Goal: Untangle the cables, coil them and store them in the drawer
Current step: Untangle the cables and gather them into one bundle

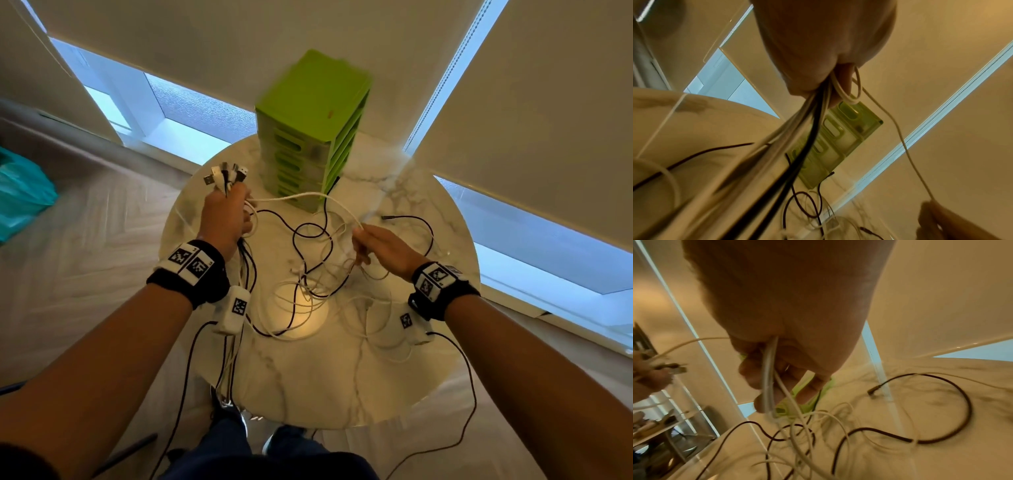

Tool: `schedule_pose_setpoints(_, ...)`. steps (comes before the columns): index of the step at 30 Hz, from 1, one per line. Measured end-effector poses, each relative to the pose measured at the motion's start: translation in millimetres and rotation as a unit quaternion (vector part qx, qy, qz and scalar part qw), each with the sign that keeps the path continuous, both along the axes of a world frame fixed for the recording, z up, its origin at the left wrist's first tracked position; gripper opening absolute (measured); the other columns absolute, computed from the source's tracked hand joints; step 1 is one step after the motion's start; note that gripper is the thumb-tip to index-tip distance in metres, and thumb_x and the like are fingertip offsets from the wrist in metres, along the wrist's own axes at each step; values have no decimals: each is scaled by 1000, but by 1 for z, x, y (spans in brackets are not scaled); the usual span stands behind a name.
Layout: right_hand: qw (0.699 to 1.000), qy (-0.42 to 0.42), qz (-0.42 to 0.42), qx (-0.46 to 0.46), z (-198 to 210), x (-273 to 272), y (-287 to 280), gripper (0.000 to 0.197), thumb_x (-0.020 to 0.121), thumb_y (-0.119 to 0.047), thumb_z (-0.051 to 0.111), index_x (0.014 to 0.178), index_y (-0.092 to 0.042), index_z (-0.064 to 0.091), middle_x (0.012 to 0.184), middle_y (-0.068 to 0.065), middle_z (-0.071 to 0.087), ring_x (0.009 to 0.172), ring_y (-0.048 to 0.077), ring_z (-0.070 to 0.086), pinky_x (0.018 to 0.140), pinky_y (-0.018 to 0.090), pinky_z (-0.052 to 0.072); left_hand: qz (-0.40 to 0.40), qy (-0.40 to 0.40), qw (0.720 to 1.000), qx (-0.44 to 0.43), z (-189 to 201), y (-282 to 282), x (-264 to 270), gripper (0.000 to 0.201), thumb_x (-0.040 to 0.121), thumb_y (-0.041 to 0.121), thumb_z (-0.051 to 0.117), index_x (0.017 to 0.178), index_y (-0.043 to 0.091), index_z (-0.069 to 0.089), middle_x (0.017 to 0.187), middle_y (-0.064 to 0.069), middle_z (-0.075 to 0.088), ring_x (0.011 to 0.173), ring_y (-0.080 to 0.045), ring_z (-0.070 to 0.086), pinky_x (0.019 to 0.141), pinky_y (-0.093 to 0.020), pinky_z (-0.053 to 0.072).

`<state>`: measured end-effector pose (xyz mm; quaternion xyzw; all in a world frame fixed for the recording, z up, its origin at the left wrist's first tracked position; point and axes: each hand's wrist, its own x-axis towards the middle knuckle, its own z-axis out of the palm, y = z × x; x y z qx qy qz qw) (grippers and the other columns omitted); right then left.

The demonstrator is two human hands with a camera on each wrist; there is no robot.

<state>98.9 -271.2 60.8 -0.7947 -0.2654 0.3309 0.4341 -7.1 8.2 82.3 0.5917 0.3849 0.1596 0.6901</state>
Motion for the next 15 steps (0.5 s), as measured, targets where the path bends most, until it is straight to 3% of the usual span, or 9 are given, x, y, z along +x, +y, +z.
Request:
schedule_pose_setpoints(2,997,-38,33,-56,7,-2,12,42,108,-44,35,86,-15,55,74,0,56,67,13,55,69,24,47,-57,16,998,36,-4,-8,-1,23,86,32,60,71,18,72,77,-7,68,45,-11,39,49,-26,33)
schedule_pose_setpoints(4,986,-61,93,-125,10,-7,26,38,107,-47,36,89,-21,56,83,-2,59,73,13,54,72,26,46,-138,27,986,85,-5,-21,-3,20,86,38,60,79,32,78,86,-1,76,55,-14,48,57,-31,41)
schedule_pose_setpoints(7,960,-121,165,-192,11,-16,43,39,107,-46,35,102,-17,61,101,1,66,91,19,58,85,33,43,-202,4,975,89,-6,-40,2,17,97,29,61,102,24,76,69,16,70,57,-12,48,56,-28,42)
schedule_pose_setpoints(9,957,-132,163,-202,10,-20,50,43,107,-46,35,103,-13,62,103,4,67,94,21,59,86,35,44,-228,-12,972,56,-8,-48,5,20,99,25,62,112,17,74,60,17,60,51,-7,42,51,-25,38)
schedule_pose_setpoints(12,963,-123,129,-204,13,-21,57,42,108,-43,37,96,-14,64,94,0,64,86,16,56,79,29,39,-285,-53,957,21,-10,-53,5,15,96,24,68,108,18,76,61,9,51,50,-10,37,48,-25,32)
schedule_pose_setpoints(15,959,-130,117,-221,17,-20,64,45,107,-43,38,99,-12,70,97,1,66,82,12,56,71,24,37,-328,-55,942,55,-12,-47,9,10,93,21,70,102,21,75,67,13,61,52,-3,49,52,-21,39)
